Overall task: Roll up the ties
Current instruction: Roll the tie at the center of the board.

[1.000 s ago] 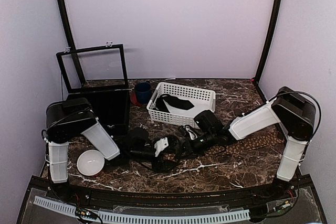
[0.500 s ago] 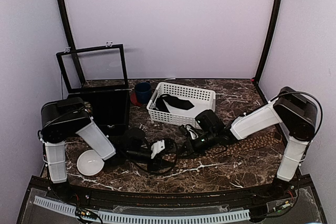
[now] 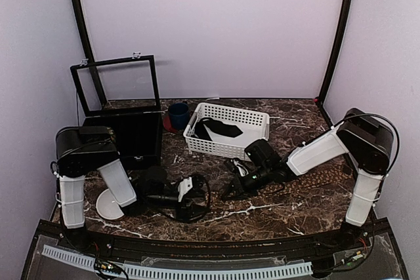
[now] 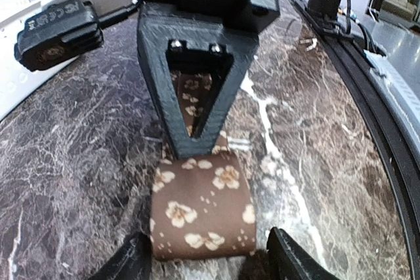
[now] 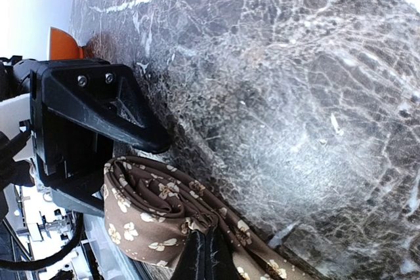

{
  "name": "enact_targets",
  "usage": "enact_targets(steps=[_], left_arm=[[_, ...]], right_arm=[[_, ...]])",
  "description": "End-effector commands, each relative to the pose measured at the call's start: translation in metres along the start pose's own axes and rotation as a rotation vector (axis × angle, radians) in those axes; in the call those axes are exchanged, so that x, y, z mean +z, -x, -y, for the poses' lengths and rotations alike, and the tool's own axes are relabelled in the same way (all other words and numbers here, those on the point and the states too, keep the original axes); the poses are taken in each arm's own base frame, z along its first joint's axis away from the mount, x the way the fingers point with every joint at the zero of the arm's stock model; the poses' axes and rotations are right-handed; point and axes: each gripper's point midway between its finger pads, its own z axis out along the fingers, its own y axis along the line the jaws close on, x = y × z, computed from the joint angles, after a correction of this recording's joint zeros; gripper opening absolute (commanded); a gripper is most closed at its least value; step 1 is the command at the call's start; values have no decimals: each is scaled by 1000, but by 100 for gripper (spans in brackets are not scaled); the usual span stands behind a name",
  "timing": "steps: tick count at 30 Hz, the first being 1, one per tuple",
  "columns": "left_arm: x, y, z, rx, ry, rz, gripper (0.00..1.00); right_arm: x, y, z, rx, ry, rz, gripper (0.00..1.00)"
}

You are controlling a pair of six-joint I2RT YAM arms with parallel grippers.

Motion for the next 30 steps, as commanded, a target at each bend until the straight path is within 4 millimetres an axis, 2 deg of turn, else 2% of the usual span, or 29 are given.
enact_targets(steps=[1,5,10,13,18,19,22,26,28,30], left_arm=[[3,19,-1,-90,-13,133,64],[8,22,0,-115,-10,178,64],[23,13,6,-119,-32,151,60],[30,7,6,-115,-33,120,54],[34,-3,3,-111,-13,56,38],[33,-4,2,-107,-8,45,39],[23,4,2,-92,19,62,49],[30,-3,-1,-86,18,-11,53],[30,-4,-2,-79,19,-6,49],[31,-6,-3,-73,25,-17,39]], right_arm=[[5,-18,38,52,-127,-30,0],[6,-17,37,55,-122,-26,0],[6,-16,35,53,-119,-24,0],[6,-15,34,55,-115,-20,0],[6,-15,32,51,-112,-19,0],[5,-15,31,51,-111,-19,0],[5,-15,32,52,-112,-18,0],[6,-14,31,52,-106,-17,0],[6,-14,29,51,-102,-15,0],[5,-13,28,49,-100,-12,0]])
